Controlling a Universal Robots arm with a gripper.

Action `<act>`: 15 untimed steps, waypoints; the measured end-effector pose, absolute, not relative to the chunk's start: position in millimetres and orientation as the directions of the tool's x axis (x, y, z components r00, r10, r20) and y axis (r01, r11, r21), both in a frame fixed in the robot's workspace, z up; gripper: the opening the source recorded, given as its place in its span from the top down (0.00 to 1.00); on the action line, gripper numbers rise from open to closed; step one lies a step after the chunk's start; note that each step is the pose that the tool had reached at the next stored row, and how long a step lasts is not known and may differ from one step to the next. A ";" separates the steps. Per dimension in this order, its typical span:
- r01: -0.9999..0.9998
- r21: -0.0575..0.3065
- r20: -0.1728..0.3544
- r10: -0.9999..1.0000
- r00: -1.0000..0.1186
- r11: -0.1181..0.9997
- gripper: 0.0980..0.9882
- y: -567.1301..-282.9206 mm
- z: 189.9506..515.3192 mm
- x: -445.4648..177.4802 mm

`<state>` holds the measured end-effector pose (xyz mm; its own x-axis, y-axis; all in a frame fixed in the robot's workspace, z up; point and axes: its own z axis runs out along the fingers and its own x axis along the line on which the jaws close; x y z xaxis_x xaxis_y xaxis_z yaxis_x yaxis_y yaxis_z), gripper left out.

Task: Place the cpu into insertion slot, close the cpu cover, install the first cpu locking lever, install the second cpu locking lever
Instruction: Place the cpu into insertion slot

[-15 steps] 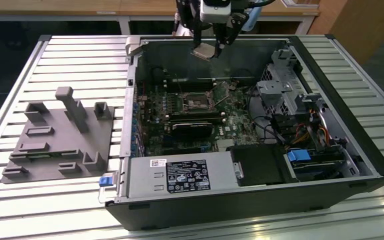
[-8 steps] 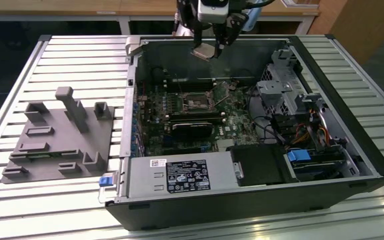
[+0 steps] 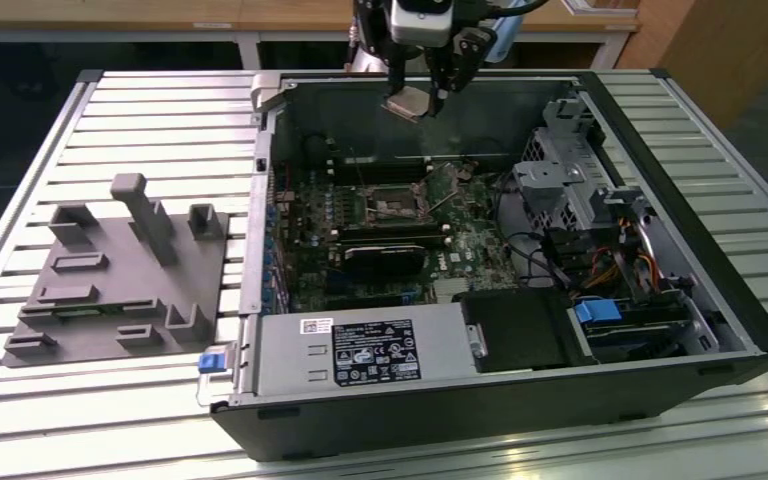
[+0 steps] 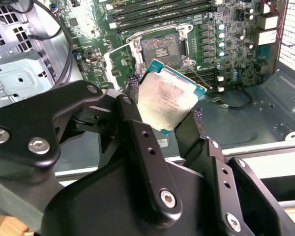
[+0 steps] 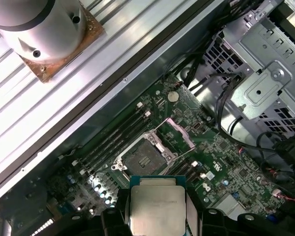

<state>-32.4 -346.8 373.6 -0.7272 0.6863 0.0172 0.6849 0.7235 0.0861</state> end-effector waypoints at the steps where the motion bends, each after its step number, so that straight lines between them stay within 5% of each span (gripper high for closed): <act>1: 0.688 0.086 0.017 0.690 -0.724 0.720 0.50 -346.7 373.5 -32.4; 15: 0.719 0.086 0.017 0.720 -0.694 0.690 0.50 -346.7 373.3 -32.4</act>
